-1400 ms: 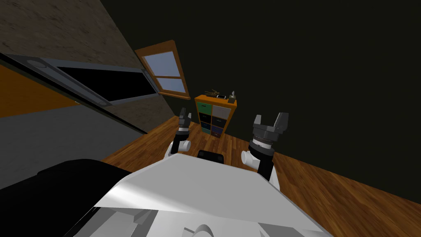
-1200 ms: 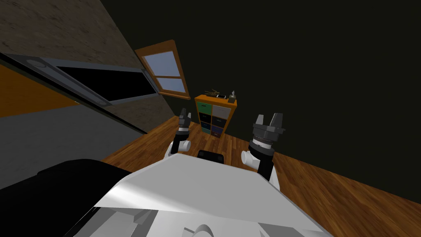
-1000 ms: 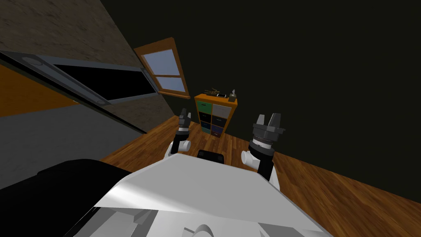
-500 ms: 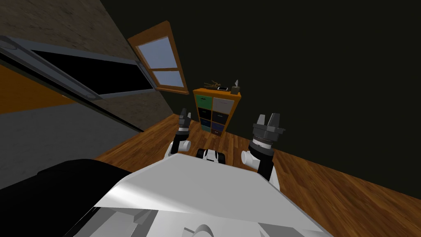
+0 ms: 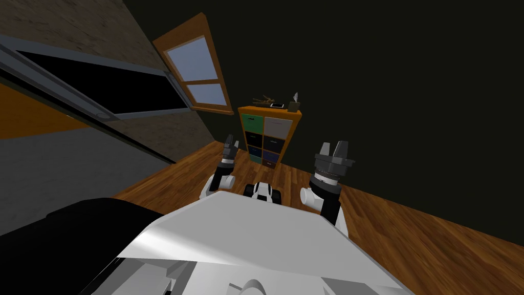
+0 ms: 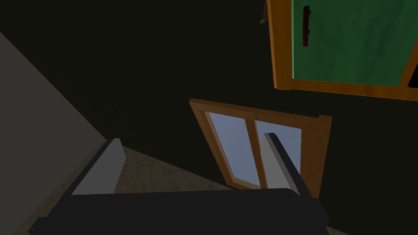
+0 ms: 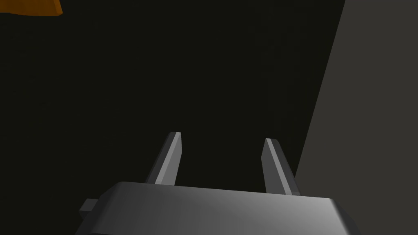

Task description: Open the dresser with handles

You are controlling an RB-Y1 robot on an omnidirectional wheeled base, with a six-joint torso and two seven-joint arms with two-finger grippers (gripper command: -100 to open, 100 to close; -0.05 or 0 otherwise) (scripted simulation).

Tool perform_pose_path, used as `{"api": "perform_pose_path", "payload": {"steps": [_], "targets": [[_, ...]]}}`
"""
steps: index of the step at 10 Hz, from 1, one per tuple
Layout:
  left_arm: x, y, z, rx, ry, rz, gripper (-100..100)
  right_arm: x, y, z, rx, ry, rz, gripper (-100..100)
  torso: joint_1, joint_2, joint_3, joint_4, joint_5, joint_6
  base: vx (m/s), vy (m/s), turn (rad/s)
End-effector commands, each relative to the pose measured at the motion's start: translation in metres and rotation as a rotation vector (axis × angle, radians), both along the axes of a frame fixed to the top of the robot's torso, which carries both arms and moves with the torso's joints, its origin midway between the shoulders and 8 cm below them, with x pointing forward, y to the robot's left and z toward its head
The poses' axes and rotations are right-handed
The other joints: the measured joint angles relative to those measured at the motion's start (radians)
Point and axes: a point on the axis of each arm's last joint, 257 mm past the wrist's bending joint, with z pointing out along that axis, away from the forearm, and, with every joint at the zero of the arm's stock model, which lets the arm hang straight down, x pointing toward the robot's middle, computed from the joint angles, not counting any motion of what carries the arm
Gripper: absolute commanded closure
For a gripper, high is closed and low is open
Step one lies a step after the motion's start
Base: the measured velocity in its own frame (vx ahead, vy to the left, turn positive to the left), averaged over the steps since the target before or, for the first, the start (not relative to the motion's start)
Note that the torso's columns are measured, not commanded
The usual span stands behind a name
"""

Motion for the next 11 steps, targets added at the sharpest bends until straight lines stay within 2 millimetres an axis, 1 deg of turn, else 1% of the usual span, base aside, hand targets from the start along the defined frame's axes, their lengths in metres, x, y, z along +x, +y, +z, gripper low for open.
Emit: {"api": "perform_pose_path", "payload": {"steps": [1,5,11], "targets": [[0.003,-0.005,-0.001,0.045,0.027,-0.03,-100,0.0,0.0,0.0,0.0,0.0,0.0,0,-0.001,-0.001,-0.001,0.0,0.0,0.0,0.07,-0.067,-0.006],[0.008,-0.008,-0.001,0.063,0.069,-0.054,-100,0.0,0.0,0.0,0.0,0.0,0.0,0,0.0,0.0,0.0,0.0,0.0,0.0,0.078,-0.081,-0.008],[0.015,-0.009,0.0,0.019,0.122,-0.06,-100,0.0,0.0,0.0,0.0,0.0,0.0,0,0.002,0.001,0.0,0.001,0.0,0.0,0.087,-0.079,-0.008]]}}
